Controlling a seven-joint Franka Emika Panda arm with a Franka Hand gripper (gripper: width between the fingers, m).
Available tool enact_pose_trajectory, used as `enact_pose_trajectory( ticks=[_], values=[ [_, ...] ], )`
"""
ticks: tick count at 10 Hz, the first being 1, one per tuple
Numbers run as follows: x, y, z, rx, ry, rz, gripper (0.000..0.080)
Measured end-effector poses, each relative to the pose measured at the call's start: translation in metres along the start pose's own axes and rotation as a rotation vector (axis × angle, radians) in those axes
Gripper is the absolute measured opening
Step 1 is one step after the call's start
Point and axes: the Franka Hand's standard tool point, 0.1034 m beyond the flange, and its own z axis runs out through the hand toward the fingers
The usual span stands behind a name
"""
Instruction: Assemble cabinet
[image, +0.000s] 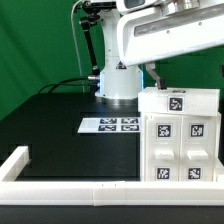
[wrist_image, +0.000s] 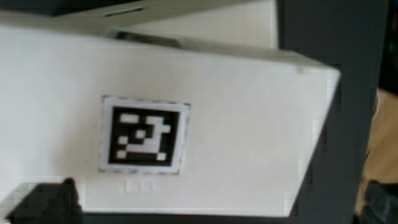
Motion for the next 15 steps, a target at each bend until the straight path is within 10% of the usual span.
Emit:
enact_pose_trajectory(
  ticks=[15],
  values=[
    [-0.013, 0.022, 0.022, -0.073, -0.118, -1.097, 0.0797]
  ],
)
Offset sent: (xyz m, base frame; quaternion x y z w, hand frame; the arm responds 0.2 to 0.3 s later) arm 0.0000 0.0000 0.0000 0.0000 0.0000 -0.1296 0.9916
